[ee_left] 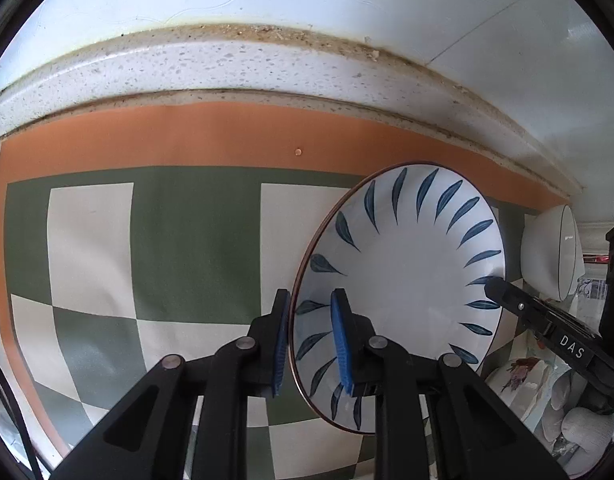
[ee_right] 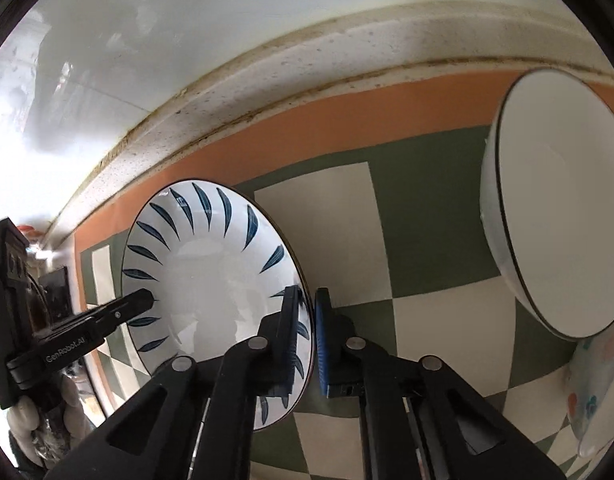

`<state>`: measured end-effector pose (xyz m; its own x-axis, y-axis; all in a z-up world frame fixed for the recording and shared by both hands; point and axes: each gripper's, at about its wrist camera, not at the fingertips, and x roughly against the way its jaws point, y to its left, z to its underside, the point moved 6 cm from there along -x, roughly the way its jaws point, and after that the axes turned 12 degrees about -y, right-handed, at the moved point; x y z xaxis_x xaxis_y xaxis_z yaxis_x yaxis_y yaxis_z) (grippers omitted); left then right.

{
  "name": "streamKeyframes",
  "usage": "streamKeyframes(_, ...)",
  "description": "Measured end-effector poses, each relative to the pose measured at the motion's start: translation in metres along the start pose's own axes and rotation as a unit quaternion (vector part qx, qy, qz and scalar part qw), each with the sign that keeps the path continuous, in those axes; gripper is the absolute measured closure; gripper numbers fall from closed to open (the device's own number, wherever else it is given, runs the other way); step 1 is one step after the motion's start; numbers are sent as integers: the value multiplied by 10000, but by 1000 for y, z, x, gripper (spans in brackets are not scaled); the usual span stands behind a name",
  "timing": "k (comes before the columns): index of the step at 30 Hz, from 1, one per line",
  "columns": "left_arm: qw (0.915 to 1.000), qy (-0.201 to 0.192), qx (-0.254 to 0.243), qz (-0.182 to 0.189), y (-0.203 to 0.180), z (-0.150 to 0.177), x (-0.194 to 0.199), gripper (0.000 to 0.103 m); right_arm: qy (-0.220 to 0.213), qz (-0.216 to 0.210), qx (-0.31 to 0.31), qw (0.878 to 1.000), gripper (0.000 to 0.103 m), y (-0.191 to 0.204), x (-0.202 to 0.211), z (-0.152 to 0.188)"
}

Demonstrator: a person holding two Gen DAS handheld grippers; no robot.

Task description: Organize plates and bowls

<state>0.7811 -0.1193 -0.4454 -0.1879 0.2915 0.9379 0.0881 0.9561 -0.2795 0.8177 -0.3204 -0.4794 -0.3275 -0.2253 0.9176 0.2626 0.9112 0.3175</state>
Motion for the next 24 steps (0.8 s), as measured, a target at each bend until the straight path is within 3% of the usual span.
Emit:
streamKeyframes(14,9997,-196,-142,-102,-9,10,33,85,-134,-68,257,9996,94,13,14,5)
streamKeyframes(24,9981,-583,-177,-76,-21,30,88,85,-344,-347,509,9975,94,33,69,23)
